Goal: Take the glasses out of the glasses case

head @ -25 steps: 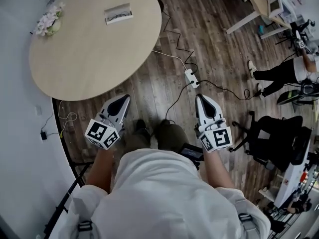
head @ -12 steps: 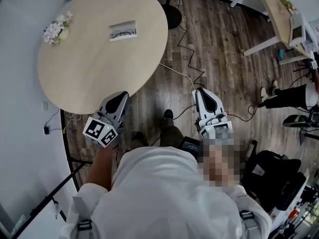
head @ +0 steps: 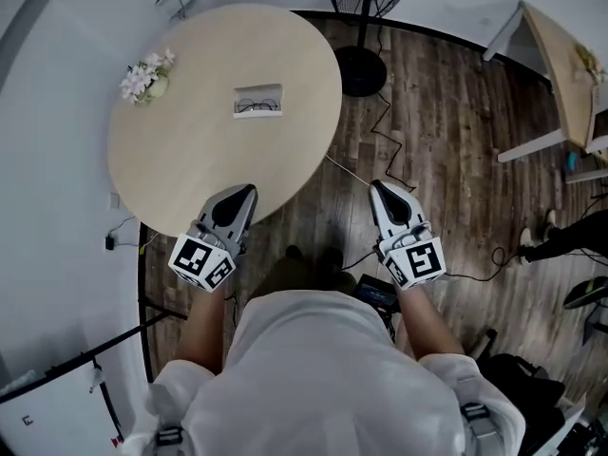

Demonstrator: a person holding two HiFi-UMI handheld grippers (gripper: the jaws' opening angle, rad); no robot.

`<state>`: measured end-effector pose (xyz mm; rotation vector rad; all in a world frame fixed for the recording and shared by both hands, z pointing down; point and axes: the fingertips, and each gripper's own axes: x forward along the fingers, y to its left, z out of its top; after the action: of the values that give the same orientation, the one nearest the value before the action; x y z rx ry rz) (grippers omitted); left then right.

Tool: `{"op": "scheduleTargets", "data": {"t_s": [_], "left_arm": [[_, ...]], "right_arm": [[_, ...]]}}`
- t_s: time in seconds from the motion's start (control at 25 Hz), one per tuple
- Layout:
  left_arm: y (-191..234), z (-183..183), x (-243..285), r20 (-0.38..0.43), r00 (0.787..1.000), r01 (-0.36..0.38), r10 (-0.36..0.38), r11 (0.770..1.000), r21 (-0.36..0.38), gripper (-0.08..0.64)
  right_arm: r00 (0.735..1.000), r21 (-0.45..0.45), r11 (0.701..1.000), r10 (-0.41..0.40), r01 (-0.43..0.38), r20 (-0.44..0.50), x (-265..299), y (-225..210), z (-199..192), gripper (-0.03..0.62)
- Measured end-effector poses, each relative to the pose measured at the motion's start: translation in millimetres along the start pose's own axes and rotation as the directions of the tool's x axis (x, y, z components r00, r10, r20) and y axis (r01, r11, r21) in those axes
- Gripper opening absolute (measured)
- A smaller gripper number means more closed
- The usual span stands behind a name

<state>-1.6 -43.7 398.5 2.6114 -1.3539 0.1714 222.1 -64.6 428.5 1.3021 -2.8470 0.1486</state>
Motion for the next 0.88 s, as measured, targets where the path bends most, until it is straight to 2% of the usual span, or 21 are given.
{"op": "scheduleTargets", "data": {"t_s": [0.2, 0.32, 0.44, 0.6, 0.88], "left_arm": [[27, 10, 20, -0.054, 0.999, -0.003, 0.008, 0.996, 0.094, 0.012], [49, 17, 32, -0.136, 0.991, 0.033, -0.011, 0.987, 0.157, 0.012], [73, 23, 43, -0.215, 0.977, 0.063, -0.011, 0.969, 0.237, 0.012], [114, 20, 68, -0.319, 0.948, 0.126, -0.010, 0.931, 0.343, 0.034], [189, -1, 114, -0.476, 0.879, 0.251, -0.036, 0.882, 0.398, 0.068]], "right_arm": [[1.000, 0.008, 1.000, 0.030, -0.030, -0.001, 34, -20, 2, 0.025], [0.999, 0.018, 0.999, 0.042, -0.042, -0.009, 58, -23, 7, 0.025], [0.996, -0.014, 0.996, 0.083, -0.084, -0.025, 83, -21, 16, 0.025], [0.994, -0.040, 0.994, 0.095, -0.097, -0.048, 118, -32, 18, 0.025], [0.993, -0.049, 0.995, 0.085, -0.089, -0.077, 189, -47, 13, 0.025]]}}
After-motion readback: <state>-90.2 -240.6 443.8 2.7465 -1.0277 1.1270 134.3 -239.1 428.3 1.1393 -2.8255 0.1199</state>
